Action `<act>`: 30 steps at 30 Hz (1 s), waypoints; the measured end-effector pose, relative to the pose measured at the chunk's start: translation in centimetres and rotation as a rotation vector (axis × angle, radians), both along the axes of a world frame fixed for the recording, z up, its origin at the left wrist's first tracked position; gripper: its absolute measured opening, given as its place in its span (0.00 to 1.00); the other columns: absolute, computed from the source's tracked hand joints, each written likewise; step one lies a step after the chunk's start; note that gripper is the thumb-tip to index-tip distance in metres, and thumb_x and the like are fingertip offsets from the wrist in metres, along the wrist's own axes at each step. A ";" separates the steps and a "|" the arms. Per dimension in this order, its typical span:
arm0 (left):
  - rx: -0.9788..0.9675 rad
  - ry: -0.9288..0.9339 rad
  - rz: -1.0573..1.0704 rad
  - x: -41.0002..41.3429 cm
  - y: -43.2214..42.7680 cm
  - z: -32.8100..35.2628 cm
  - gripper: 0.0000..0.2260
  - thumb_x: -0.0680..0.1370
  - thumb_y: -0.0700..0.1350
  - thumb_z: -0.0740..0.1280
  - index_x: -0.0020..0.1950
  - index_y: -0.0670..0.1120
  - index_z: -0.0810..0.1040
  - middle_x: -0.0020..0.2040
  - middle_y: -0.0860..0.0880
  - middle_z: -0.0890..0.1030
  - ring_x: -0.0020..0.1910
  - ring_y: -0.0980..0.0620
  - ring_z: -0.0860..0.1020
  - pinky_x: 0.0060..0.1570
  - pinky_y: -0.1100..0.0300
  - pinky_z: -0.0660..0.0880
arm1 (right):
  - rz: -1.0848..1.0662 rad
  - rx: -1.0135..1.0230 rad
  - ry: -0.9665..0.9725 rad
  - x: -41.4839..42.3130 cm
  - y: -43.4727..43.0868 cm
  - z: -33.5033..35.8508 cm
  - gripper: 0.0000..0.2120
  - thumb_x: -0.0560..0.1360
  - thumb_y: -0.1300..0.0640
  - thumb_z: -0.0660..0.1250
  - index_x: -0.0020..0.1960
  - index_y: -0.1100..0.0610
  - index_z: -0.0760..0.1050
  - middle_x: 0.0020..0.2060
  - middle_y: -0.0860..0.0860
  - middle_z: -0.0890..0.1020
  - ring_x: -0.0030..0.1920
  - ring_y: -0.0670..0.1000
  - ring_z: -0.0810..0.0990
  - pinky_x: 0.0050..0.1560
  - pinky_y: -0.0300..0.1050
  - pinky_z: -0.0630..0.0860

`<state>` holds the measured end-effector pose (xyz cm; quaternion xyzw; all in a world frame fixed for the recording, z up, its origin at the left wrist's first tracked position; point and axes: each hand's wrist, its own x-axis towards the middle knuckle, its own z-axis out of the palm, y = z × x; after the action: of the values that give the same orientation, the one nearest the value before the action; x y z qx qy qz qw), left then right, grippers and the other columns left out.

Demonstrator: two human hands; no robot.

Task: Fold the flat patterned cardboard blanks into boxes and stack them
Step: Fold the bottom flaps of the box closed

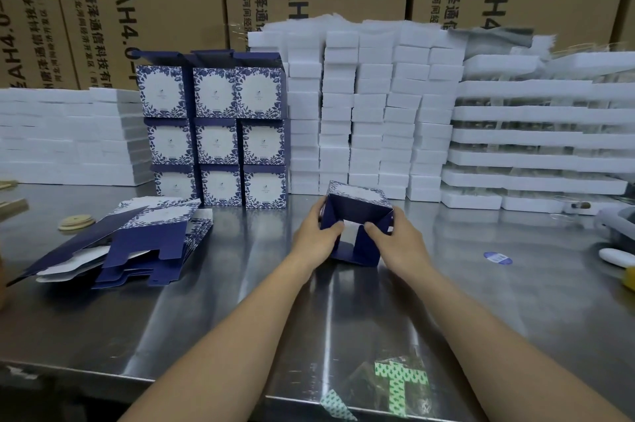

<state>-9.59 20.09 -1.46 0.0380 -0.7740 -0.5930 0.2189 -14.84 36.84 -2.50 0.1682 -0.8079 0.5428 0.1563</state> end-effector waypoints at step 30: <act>-0.219 -0.149 0.042 0.0 -1.0 -0.1 0.29 0.73 0.49 0.68 0.75 0.56 0.71 0.54 0.56 0.83 0.53 0.54 0.80 0.49 0.58 0.76 | 0.043 0.172 0.045 -2.0 1.2 -0.7 0.25 0.78 0.49 0.72 0.73 0.39 0.72 0.53 0.40 0.82 0.41 0.40 0.83 0.38 0.33 0.73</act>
<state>-9.56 19.09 -1.58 0.0739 -0.8471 -0.4959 0.1761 -16.80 38.07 -3.25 0.2104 -0.8440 0.4706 0.1479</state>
